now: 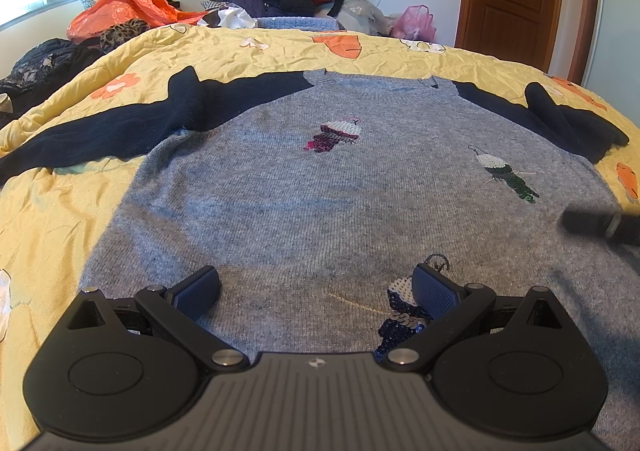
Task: Fold small clothes
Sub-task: 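Grasp the navy sleeve cuff with the right gripper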
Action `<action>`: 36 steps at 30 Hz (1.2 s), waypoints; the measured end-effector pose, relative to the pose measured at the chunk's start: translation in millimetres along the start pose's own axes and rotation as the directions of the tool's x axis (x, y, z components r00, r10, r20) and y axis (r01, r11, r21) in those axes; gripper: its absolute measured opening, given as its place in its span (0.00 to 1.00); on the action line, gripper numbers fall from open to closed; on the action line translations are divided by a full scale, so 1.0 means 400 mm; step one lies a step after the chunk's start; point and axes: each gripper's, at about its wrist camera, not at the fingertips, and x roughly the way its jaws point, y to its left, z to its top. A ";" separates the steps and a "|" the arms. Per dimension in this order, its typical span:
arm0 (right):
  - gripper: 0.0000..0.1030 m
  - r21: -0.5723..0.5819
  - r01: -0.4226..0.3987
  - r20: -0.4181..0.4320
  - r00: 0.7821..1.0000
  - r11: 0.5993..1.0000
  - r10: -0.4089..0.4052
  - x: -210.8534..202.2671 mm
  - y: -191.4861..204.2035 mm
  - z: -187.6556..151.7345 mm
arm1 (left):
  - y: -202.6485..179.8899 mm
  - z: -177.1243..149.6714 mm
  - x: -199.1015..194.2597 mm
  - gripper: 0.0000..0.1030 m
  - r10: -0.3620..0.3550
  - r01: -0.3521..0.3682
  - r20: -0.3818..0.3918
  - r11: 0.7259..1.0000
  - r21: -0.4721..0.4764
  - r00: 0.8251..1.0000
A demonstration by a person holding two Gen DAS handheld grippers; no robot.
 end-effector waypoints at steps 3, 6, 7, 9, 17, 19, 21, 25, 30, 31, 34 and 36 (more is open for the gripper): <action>1.00 0.186 -0.072 0.080 0.995 0.980 0.058 -0.030 -0.121 0.064 | 0.000 0.000 0.000 1.00 0.000 0.000 0.000 1.000 0.000 1.000; 1.00 0.337 -0.025 0.100 0.995 0.941 -0.010 -0.029 -0.262 0.134 | 0.000 0.000 0.000 1.00 0.000 0.000 0.000 1.000 0.000 1.000; 1.00 0.385 0.006 0.098 0.994 0.923 -0.047 -0.027 -0.313 0.157 | -0.001 -0.001 -0.001 1.00 0.000 0.000 0.000 1.000 -0.001 1.000; 0.99 0.455 0.037 0.125 0.987 0.890 -0.105 -0.024 -0.416 0.194 | 0.000 0.000 0.000 1.00 0.000 0.000 0.000 1.000 0.000 1.000; 0.87 0.684 0.099 0.137 0.956 0.723 -0.261 0.060 -0.760 0.290 | 0.000 0.000 0.000 1.00 0.001 -0.001 0.000 1.000 0.000 1.000; 0.80 0.724 0.072 0.145 0.957 0.686 -0.253 0.087 -0.808 0.289 | 0.000 0.000 0.000 1.00 0.000 0.000 0.000 1.000 0.000 1.000; 0.73 0.747 0.034 0.163 0.959 0.663 -0.233 0.118 -0.841 0.287 | 0.000 0.000 0.000 1.00 0.000 0.000 0.000 1.000 0.000 1.000; 0.56 0.760 0.021 0.191 0.948 0.650 -0.255 0.162 -0.871 0.307 | 0.000 0.000 0.000 1.00 0.000 0.000 0.000 1.000 0.000 1.000; 0.17 0.739 0.016 0.183 0.957 0.674 -0.224 0.184 -0.865 0.307 | 0.000 0.000 0.000 1.00 0.000 0.000 0.001 1.000 0.000 1.000; 0.17 0.726 0.023 0.193 0.952 0.687 -0.236 0.175 -0.852 0.307 | 0.000 0.000 0.000 1.00 0.000 0.000 0.001 1.000 0.001 1.000; 0.17 0.671 0.041 0.248 0.929 0.740 -0.276 0.123 -0.800 0.324 | 0.000 0.000 0.000 1.00 -0.001 0.001 0.001 1.000 -0.001 1.000; 0.17 0.587 0.054 0.302 0.911 0.808 -0.280 0.078 -0.726 0.354 | -0.001 -0.001 -0.002 1.00 -0.001 0.001 0.001 1.000 -0.001 1.000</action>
